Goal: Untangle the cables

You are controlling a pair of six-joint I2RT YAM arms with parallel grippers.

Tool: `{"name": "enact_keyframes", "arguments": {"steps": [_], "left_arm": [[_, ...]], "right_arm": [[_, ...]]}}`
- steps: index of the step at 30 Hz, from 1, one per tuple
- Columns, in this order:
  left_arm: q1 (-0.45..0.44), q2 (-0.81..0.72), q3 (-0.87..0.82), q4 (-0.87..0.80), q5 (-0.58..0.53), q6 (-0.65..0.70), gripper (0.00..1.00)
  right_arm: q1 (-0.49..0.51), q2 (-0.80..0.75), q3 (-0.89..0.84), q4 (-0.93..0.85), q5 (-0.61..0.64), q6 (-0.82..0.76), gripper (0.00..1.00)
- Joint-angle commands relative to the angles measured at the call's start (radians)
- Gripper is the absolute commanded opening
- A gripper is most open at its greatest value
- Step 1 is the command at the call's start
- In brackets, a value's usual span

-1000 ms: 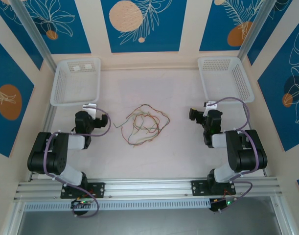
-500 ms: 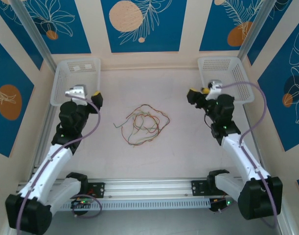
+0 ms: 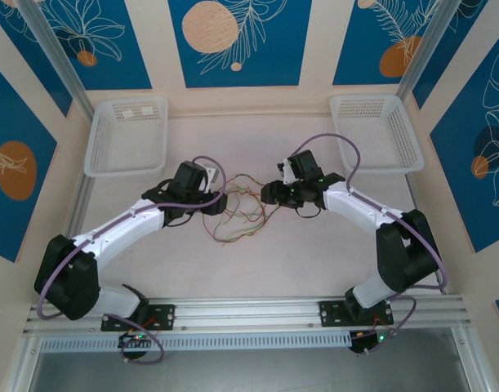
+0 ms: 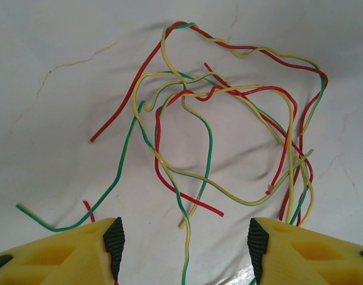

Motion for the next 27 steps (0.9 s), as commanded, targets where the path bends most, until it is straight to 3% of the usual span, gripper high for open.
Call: {"name": "enact_keyframes", "arguments": {"steps": [1,14,17,20,27], "left_arm": [[-0.008,0.018,-0.011,0.068,0.048,-0.002,0.58],[-0.045,0.055,-0.035,0.128,0.017,0.002,0.61],[-0.047,0.048,-0.047,0.140,-0.003,0.003,0.61],[-0.047,0.036,-0.067,0.161,-0.022,-0.001,0.61],[-0.047,0.001,-0.099,0.183,-0.089,-0.013,0.61]], "right_arm": [[-0.001,0.059,0.048,-0.015,-0.044,0.045,0.54],[0.012,0.339,0.232,-0.020,0.046,0.028,0.60],[0.017,0.379,0.247,-0.004,0.024,0.007,0.50],[0.022,0.385,0.249,-0.002,0.013,0.003,0.31],[0.047,0.290,0.245,-0.036,0.068,-0.024,0.09]]}}
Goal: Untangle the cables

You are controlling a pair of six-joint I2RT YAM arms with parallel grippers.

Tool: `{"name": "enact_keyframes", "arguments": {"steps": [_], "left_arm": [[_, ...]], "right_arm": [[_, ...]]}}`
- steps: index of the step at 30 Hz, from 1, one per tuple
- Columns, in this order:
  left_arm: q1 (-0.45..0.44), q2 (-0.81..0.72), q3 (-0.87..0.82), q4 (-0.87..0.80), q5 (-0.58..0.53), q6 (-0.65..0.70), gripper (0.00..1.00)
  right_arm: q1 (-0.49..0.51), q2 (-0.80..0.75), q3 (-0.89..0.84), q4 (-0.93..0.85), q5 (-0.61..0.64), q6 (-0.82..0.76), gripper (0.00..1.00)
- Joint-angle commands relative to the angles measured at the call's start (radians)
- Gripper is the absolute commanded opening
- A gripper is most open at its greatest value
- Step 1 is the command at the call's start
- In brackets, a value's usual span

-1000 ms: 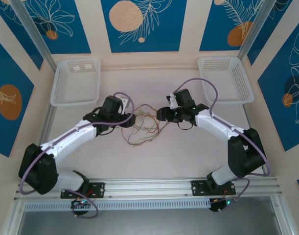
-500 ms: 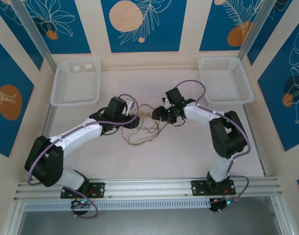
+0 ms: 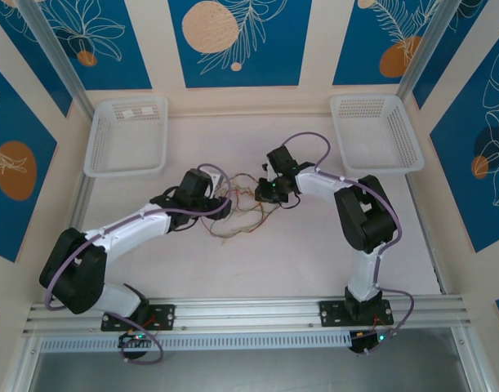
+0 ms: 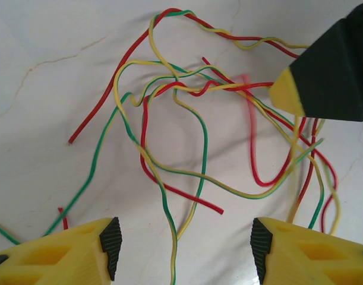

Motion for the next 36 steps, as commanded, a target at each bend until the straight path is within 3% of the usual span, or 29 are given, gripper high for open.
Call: {"name": "enact_keyframes", "arguments": {"steps": [1,2,13,19,26,29,33,36], "left_arm": [[-0.010,-0.038,-0.009,0.025,-0.057,-0.014,0.62],[-0.009,-0.044,-0.010,0.027,-0.065,-0.013,0.62],[-0.011,-0.127,-0.036,0.069,-0.121,0.003,0.64],[-0.009,-0.304,-0.127,0.198,-0.127,0.011,0.67],[-0.002,-0.565,-0.273,0.439,0.034,0.081,0.66],[0.034,-0.611,-0.298,0.447,0.067,0.083,0.65],[0.121,-0.621,-0.305,0.498,0.283,0.052,0.66],[0.135,-0.591,-0.270,0.514,0.434,0.066,0.70]], "right_arm": [[0.018,-0.086,0.015,-0.038,0.031,-0.022,0.07],[0.023,-0.105,0.010,-0.039,0.039,-0.030,0.00],[0.064,-0.264,-0.033,-0.062,0.058,-0.111,0.00],[0.101,-0.397,-0.104,0.025,0.105,-0.206,0.00],[0.126,-0.640,-0.313,0.303,0.196,-0.324,0.00],[0.129,-0.771,-0.445,0.471,0.186,-0.379,0.00],[0.123,-0.885,-0.532,0.539,0.136,-0.473,0.00],[0.122,-0.929,-0.543,0.518,0.152,-0.495,0.00]]}}
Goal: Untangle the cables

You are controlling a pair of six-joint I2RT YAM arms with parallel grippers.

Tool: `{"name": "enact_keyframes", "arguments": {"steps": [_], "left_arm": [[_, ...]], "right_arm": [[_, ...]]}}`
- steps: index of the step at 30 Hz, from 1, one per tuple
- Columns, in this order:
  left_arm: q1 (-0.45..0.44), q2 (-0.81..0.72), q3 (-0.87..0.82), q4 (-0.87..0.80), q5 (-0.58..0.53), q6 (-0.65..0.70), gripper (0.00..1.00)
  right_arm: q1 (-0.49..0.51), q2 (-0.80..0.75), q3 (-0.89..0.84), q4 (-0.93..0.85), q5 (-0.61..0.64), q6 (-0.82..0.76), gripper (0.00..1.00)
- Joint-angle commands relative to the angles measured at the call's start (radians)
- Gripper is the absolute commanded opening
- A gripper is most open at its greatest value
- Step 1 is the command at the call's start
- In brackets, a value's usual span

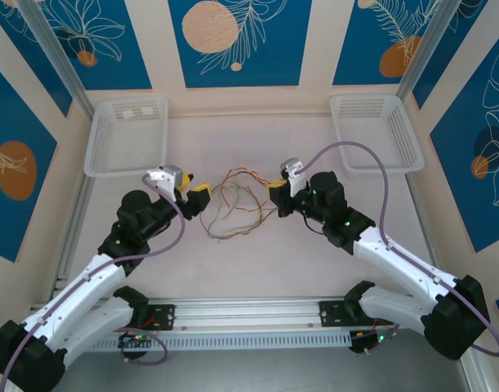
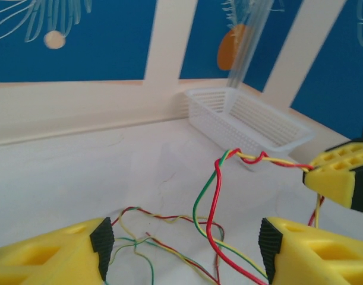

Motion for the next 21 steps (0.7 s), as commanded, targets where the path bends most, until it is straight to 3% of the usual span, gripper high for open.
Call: {"name": "enact_keyframes", "arguments": {"steps": [1,5,14,16,21], "left_arm": [[0.014,0.032,0.040,0.065,0.262,0.016,0.71],[0.011,0.117,0.099,0.055,0.416,0.030,0.77],[-0.029,0.201,0.135,0.012,0.377,0.104,0.74],[-0.030,0.214,0.137,0.018,0.376,0.104,0.62],[-0.033,0.197,0.104,0.056,0.280,0.087,0.11]], "right_arm": [[-0.001,-0.054,-0.023,0.091,-0.006,-0.079,0.00],[0.001,-0.121,-0.081,0.164,-0.009,-0.062,0.00],[0.005,-0.132,-0.105,0.238,-0.080,-0.042,0.00],[0.005,-0.130,-0.106,0.248,-0.085,-0.039,0.00],[0.005,-0.137,-0.106,0.240,-0.072,-0.047,0.00]]}}
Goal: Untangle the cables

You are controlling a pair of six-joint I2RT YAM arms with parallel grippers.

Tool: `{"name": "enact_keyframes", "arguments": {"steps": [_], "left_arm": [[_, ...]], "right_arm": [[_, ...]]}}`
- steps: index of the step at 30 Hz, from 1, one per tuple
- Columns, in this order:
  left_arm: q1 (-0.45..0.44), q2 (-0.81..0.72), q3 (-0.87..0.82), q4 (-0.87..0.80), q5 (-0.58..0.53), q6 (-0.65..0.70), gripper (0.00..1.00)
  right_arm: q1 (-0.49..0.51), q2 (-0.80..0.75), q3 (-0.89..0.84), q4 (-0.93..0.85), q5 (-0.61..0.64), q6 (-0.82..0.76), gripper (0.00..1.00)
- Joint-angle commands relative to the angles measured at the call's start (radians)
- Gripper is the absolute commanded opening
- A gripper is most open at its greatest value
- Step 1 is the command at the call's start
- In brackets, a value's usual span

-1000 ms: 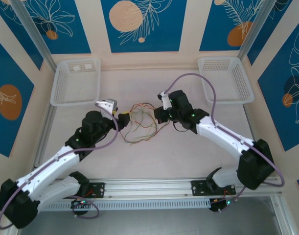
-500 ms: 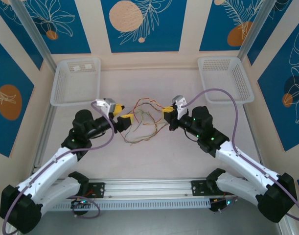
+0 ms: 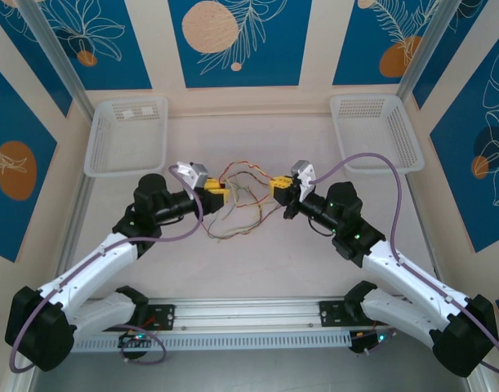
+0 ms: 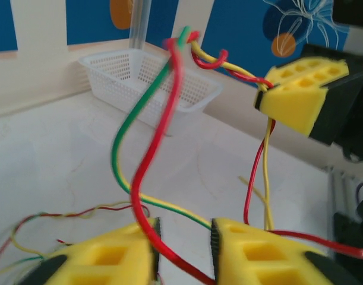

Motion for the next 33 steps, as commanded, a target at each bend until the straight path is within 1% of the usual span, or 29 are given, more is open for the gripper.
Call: {"name": "enact_keyframes", "arguments": {"steps": [1,2,8,9,11,12,14,16,17,18,20,21,23,25,27,28,29,31,33], "left_arm": [[-0.006,-0.018,0.002,0.026,-0.061,0.009,0.03],[-0.006,-0.021,0.004,0.015,-0.072,0.014,0.00],[-0.007,-0.017,0.022,-0.013,-0.090,0.027,0.00],[-0.007,-0.014,0.023,-0.009,-0.087,0.024,0.00],[-0.011,-0.007,0.037,-0.021,-0.082,0.024,0.00],[-0.011,-0.002,0.047,-0.030,-0.077,0.025,0.00],[-0.018,0.002,0.061,-0.038,-0.054,0.033,0.00],[-0.024,-0.003,0.066,-0.042,-0.047,0.043,0.00],[-0.028,-0.008,0.068,-0.045,-0.047,0.050,0.00],[-0.030,-0.014,0.068,-0.050,-0.044,0.059,0.00],[-0.033,-0.025,0.067,-0.061,-0.035,0.077,0.00],[-0.035,-0.029,0.067,-0.072,-0.032,0.090,0.00],[-0.040,-0.034,0.068,-0.095,-0.026,0.119,0.00],[-0.048,-0.032,0.075,-0.135,-0.021,0.160,0.00],[-0.058,-0.028,0.086,-0.180,-0.024,0.193,0.00],[-0.059,-0.027,0.089,-0.192,-0.026,0.201,0.00],[-0.060,-0.028,0.088,-0.195,-0.035,0.202,0.00],[-0.060,-0.032,0.083,-0.180,-0.062,0.185,0.00],[-0.061,-0.038,0.066,-0.126,-0.060,0.164,0.00]], "right_arm": [[0.005,-0.014,-0.014,0.035,-0.004,-0.009,0.00],[0.005,-0.017,-0.014,0.029,0.007,-0.011,0.00],[0.000,-0.001,-0.010,-0.014,0.067,-0.019,0.00],[0.000,0.016,0.002,-0.035,0.055,-0.027,0.06],[0.000,0.054,0.029,-0.078,0.043,-0.029,0.27],[0.001,0.075,0.045,-0.096,0.052,-0.019,0.32],[0.000,0.097,0.060,-0.108,0.058,0.000,0.37],[0.003,0.079,0.036,-0.065,0.051,0.001,0.40],[0.002,0.059,0.014,-0.028,0.050,0.002,0.44],[-0.002,0.036,-0.004,0.003,0.053,0.003,0.52],[-0.016,-0.010,-0.031,0.034,0.035,0.004,0.57],[-0.027,-0.031,-0.041,0.043,0.011,0.007,0.59],[-0.053,-0.069,-0.046,0.038,-0.051,0.014,0.59],[-0.078,-0.097,-0.021,-0.013,-0.094,0.033,0.60],[-0.112,-0.121,0.032,-0.103,-0.145,0.065,0.67],[-0.131,-0.127,0.054,-0.131,-0.191,0.075,0.73],[-0.158,-0.124,0.082,-0.180,-0.257,0.090,0.78],[-0.203,-0.097,0.165,-0.275,-0.388,0.116,0.78],[-0.219,-0.069,0.199,-0.281,-0.529,0.135,0.77]]}}
